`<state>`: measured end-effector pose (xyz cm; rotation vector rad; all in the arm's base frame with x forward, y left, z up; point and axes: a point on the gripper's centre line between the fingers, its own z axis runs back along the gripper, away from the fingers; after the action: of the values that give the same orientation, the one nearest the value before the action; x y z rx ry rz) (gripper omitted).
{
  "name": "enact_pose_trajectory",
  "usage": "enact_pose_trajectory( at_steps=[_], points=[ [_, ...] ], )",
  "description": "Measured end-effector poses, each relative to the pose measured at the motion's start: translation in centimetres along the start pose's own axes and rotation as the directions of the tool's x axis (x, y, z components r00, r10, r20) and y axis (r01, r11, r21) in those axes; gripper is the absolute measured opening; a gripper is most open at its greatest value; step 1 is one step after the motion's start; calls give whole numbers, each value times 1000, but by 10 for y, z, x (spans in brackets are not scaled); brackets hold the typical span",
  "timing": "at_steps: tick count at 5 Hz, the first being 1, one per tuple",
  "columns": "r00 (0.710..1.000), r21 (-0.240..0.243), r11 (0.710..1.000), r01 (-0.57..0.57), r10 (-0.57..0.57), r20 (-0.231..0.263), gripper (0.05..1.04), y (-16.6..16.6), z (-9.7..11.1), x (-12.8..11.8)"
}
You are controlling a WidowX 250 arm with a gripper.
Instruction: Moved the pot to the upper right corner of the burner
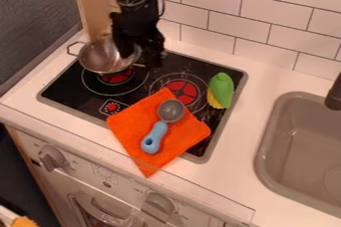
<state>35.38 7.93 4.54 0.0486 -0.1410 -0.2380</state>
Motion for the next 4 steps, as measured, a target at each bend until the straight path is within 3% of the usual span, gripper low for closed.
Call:
enact_pose_trajectory(
  at_steps=[2,4],
  points=[
    [996,7,1000,14,-14,-86,1000,-1,-20,-4],
    [984,-1,1000,26,-26,-175,1000,-10,-30,-29]
  ],
)
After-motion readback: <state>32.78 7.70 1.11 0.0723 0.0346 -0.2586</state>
